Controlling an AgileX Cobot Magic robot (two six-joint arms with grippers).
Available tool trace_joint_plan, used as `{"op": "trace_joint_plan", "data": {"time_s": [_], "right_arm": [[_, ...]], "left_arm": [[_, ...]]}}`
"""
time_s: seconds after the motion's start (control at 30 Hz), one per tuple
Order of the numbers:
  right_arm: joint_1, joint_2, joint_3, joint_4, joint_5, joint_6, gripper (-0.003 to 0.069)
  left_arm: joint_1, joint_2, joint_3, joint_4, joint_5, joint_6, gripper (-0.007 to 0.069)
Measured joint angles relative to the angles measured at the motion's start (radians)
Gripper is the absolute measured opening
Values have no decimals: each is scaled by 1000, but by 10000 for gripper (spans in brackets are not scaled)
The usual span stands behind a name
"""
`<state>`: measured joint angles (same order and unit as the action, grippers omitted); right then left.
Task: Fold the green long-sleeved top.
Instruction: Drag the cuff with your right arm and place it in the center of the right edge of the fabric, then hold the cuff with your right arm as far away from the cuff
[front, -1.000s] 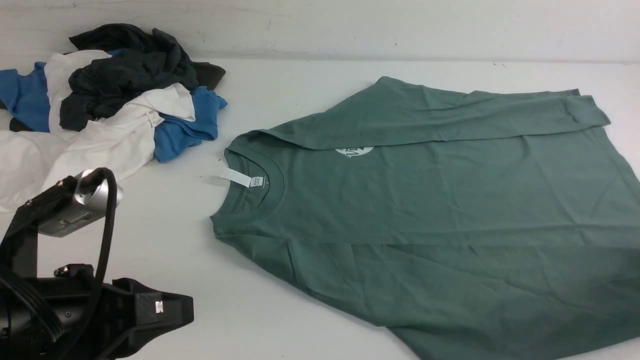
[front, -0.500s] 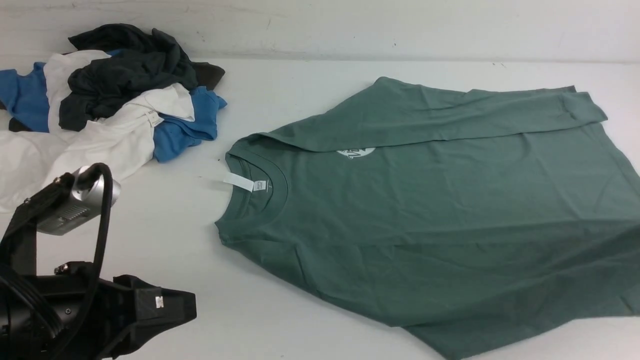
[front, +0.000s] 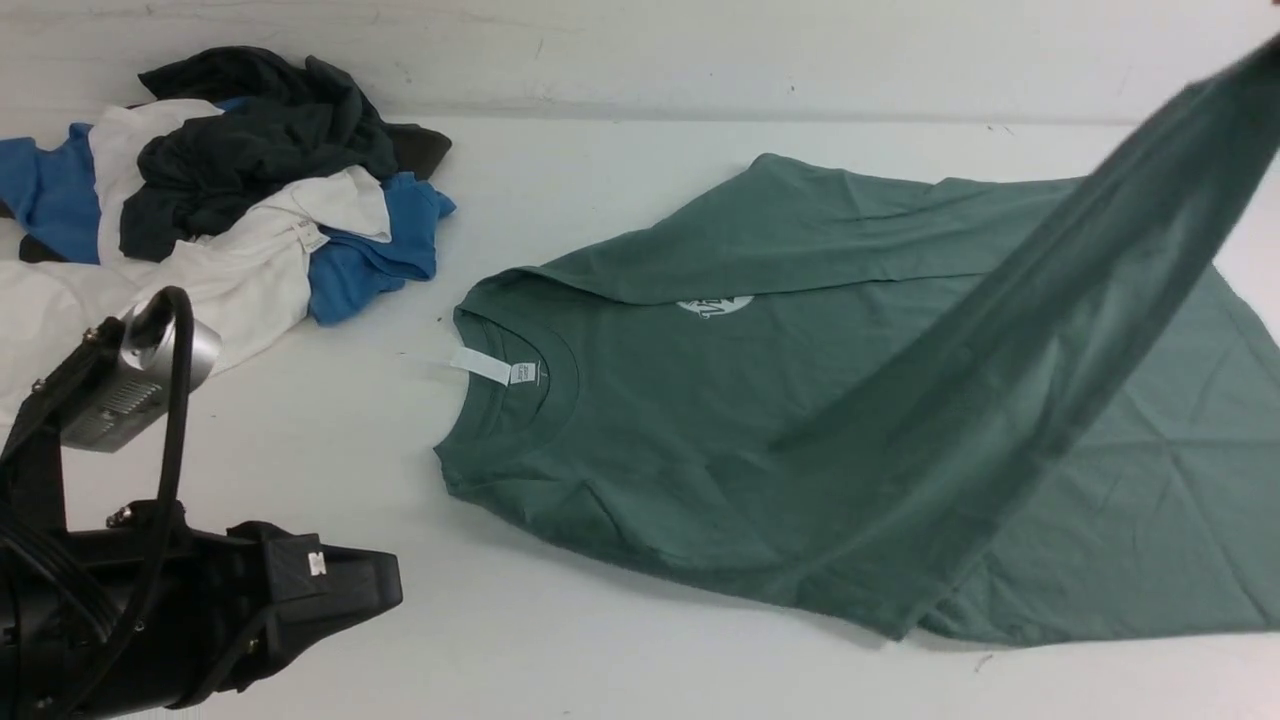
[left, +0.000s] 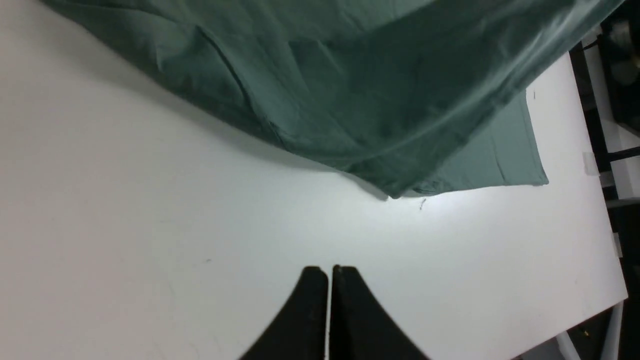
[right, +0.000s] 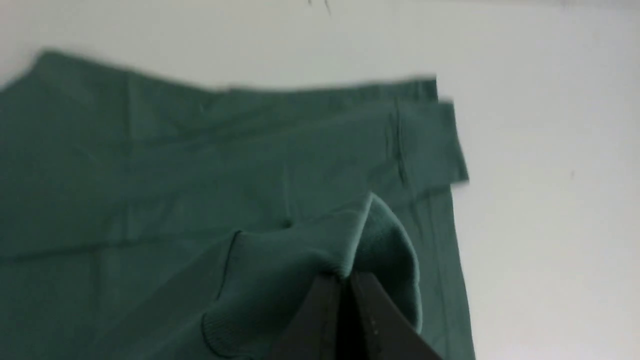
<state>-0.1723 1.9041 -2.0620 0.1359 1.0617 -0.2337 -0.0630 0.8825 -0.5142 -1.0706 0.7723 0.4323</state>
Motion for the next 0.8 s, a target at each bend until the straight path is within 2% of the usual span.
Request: {"op": "trace_joint_plan", "data": {"time_s": [0.1,0.3,0.4,0.43,0.5,0.7,0.8], "right_arm": [[6,14,-17,0,-67,2,-1],[5,134,-18,-30,-77,70,-1],[6,238,-18,-47,-86,114,23],[6,294,-17,-54,-104,124,61],[6,326,-17,-62,-115,135,90],[3,394,-16,-175,-234,295,363],[-9,394,-16,-196,-310,365,435]], "left_arm": [[0,0,0,-3,-16,0,-1],[0,0,0,-6,-26,0,-1],[0,0,0,-7,-30,0,-1],[0,0,0,-7,-32,0,-1],[0,0,0,-7,-32,0,-1],[0,0,0,-8,-33,0,-1],[0,0,0,-8,-33,0,-1]]}}
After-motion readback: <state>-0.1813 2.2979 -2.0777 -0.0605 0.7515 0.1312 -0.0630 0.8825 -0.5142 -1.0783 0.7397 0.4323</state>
